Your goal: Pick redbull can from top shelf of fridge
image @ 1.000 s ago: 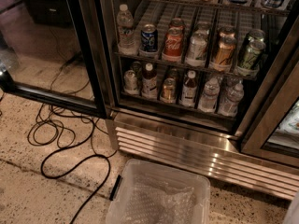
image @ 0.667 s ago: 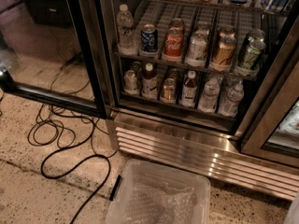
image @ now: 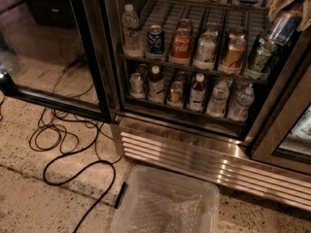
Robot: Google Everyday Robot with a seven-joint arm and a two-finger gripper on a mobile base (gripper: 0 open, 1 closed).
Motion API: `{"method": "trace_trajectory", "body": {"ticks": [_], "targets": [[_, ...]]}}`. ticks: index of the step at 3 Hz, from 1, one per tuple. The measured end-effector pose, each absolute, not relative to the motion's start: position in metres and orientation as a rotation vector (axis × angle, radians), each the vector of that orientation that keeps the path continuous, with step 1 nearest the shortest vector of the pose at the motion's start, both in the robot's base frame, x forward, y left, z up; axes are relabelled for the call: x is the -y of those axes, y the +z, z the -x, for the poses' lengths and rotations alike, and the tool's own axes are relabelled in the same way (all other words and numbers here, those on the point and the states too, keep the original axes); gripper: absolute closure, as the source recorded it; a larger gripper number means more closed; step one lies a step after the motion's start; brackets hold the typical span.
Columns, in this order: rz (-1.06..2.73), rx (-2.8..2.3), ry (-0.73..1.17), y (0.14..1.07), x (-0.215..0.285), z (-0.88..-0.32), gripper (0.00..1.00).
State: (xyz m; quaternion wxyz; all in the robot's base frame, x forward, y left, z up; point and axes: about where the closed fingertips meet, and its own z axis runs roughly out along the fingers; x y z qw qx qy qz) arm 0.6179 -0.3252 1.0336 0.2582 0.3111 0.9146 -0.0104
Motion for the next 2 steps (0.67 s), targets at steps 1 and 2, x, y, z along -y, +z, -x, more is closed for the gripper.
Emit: {"method": "trace_trajectory", "body": {"ticks": [1, 2], "targets": [[-0.843, -2.48, -0.028, 1.034, 0.325, -0.618, 1.0], [-0.824, -2.545, 0.005, 1.018, 0.311, -0.602, 1.0]]}}
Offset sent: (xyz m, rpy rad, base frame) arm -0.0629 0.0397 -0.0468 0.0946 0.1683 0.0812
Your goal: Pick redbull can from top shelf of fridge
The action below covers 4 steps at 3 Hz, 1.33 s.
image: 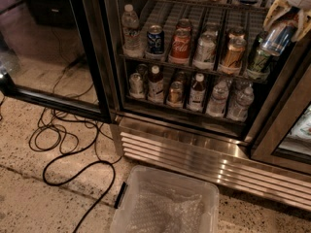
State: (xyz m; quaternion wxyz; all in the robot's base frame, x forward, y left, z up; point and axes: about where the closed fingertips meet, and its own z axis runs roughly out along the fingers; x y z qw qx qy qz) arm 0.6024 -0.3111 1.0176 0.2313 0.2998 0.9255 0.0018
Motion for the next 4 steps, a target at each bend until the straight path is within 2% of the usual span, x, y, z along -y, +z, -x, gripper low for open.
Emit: {"method": "trace_trajectory", "body": {"ticks": [3, 4], "targets": [[-0.81, -2.787, 0.215, 0.969, 0.258, -0.521, 1.0], [-0.744, -2.881, 0.224, 0.948, 0.242, -0.503, 1.0]]}}
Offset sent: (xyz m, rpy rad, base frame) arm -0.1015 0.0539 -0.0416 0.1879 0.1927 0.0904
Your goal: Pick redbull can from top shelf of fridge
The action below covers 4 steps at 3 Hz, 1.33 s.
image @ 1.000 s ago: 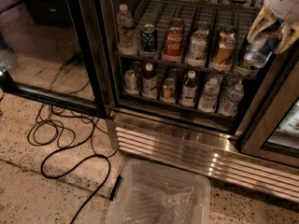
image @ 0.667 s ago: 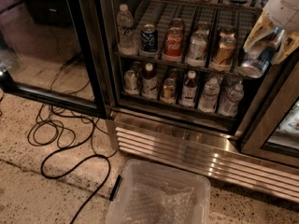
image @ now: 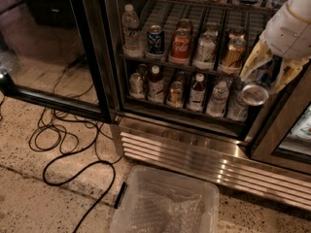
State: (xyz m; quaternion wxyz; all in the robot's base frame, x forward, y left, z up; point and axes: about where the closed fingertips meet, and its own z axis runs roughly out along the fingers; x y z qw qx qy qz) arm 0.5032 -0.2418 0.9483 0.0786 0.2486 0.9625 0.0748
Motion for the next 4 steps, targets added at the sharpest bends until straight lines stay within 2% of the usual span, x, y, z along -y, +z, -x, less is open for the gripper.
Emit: {"method": "trace_trajectory", "body": {"ticks": [2, 4], "targets": [[-0.72, -2.911, 0.265, 0.927, 0.225, -0.496, 1.0], [-0.721, -3.144, 0.354, 0.854, 0.183, -0.443, 1.0]]}}
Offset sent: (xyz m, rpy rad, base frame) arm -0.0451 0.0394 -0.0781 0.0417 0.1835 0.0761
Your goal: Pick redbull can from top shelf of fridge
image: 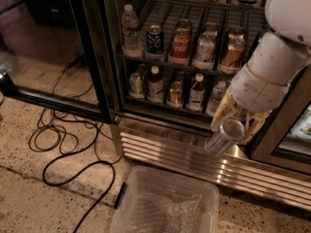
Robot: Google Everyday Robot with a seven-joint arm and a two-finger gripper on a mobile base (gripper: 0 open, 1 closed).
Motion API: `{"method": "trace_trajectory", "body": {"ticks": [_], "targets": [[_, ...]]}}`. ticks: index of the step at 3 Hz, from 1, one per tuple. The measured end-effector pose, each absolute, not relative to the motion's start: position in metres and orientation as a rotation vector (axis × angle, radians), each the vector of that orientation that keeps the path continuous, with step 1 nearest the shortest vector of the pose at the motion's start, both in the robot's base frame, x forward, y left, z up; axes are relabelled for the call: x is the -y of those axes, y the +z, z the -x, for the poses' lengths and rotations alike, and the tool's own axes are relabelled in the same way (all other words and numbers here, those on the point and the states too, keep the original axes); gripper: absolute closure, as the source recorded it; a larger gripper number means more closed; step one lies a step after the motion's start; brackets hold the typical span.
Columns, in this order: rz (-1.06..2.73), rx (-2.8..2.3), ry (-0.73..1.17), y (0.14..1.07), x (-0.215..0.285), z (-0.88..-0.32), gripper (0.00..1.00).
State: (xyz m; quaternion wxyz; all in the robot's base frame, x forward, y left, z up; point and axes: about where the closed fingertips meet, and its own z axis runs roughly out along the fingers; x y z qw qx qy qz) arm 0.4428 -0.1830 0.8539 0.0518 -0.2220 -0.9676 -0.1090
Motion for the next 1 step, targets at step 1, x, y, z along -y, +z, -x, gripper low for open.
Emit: {"method": "trace_trajectory", "body": {"ticks": [1], "targets": [[0.601, 2.866, -0.392, 0.8374, 0.1607, -0.4222, 1.0]]}}
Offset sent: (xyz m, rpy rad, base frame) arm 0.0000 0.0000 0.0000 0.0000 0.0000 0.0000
